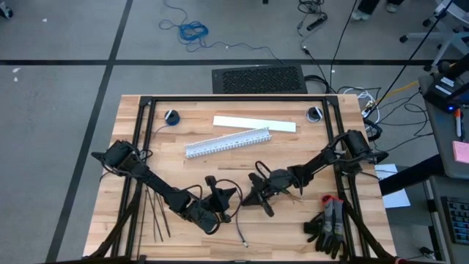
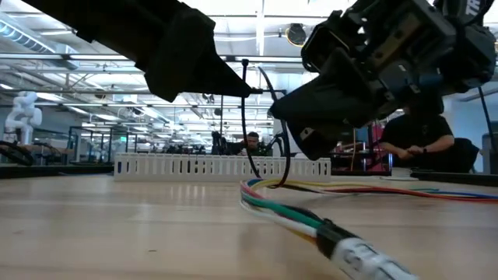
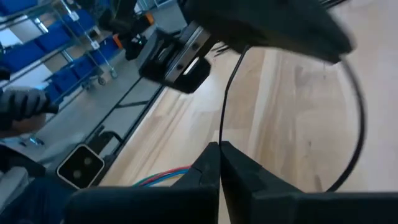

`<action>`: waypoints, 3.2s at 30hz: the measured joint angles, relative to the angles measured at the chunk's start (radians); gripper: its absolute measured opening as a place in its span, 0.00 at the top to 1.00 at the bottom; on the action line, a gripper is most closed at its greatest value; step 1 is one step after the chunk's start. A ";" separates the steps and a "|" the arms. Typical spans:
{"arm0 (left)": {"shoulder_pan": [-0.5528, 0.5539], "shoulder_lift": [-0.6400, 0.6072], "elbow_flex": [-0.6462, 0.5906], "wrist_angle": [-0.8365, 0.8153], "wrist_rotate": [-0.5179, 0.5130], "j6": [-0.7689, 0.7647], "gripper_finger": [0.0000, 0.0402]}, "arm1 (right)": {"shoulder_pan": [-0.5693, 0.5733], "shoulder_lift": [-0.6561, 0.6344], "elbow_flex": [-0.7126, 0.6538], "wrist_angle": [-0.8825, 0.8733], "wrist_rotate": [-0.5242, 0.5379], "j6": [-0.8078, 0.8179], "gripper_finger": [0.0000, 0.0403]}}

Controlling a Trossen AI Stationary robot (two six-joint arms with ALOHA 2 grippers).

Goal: Ziptie cables
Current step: Wrap the colored loose cables with the black zip tie

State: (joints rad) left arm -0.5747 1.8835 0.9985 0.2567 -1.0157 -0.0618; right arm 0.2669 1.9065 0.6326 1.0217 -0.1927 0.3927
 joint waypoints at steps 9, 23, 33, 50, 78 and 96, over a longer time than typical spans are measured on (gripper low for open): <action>0.004 0.000 0.000 -0.003 0.002 0.023 1.00 | -0.027 0.000 0.000 0.006 -0.024 0.018 1.00; 0.006 0.000 0.000 -0.004 0.002 0.018 1.00 | -0.040 0.000 0.053 -0.076 -0.051 -0.012 1.00; 0.005 0.000 0.000 -0.004 0.002 0.016 1.00 | -0.052 0.000 0.053 -0.070 -0.050 -0.019 1.00; 0.003 0.000 0.000 -0.066 0.002 -0.056 1.00 | -0.051 0.000 0.053 -0.076 -0.049 -0.019 1.00; 0.002 0.000 0.000 -0.054 -0.002 -0.088 1.00 | -0.056 0.000 0.053 -0.079 -0.040 -0.039 1.00; 0.002 0.008 0.000 -0.053 0.010 -0.088 1.00 | -0.087 0.000 0.052 -0.055 -0.042 -0.035 1.00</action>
State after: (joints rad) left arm -0.5728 1.8914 0.9985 0.2032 -1.0059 -0.1501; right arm 0.1796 1.9064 0.6846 0.9668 -0.2344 0.3576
